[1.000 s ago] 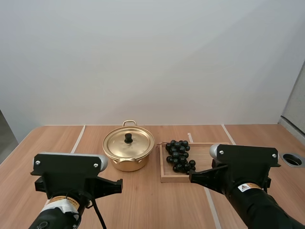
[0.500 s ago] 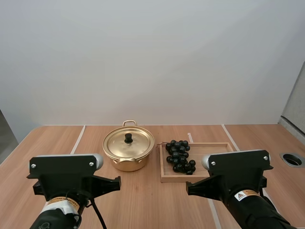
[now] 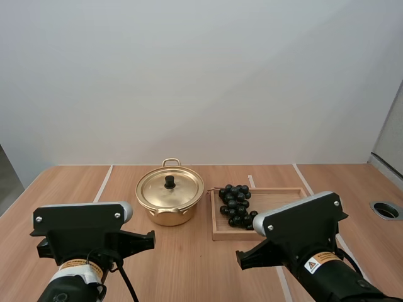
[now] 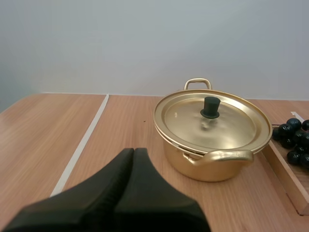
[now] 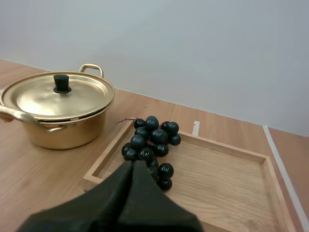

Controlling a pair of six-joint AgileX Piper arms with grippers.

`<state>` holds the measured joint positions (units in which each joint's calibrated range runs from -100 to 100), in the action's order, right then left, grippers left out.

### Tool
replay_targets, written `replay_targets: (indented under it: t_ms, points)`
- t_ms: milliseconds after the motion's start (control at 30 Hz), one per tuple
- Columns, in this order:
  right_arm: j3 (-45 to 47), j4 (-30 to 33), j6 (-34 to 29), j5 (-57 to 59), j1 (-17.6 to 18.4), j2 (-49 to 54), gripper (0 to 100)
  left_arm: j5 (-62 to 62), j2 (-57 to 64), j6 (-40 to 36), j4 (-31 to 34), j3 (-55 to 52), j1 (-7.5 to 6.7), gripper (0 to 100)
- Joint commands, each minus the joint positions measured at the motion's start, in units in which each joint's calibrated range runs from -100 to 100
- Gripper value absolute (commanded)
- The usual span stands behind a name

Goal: Open the pot, put the pineapple inside, and close it

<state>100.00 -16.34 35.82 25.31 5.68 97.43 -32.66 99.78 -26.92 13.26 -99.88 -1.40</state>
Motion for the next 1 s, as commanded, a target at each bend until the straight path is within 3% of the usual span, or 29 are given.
replay_targets:
  t_ms: [0,200,467,833,967]
  points:
    - [0.00,2.19,-0.06,-1.21,0.15,0.34,0,2.00,0.22,-0.53,0.34,-0.12,0.20,0]
    - [0.00,2.76,-0.06,-1.42,-0.08,1.44,0,2.00,0.22,-0.53,0.34,-0.12,0.20,0]
    - [0.00,2.51,-6.43,-1.80,-5.21,2.57,0,2.00,0.22,-0.53,0.34,-0.12,0.20,0]
    - [0.00,2.51,-6.56,-1.61,-5.43,2.57,0,2.00,0.22,-0.53,0.34,-0.12,0.20,0]
    - [0.00,3.60,-10.04,-1.23,-5.43,2.57,0,2.00,0.22,-0.53,0.34,-0.12,0.20,0]
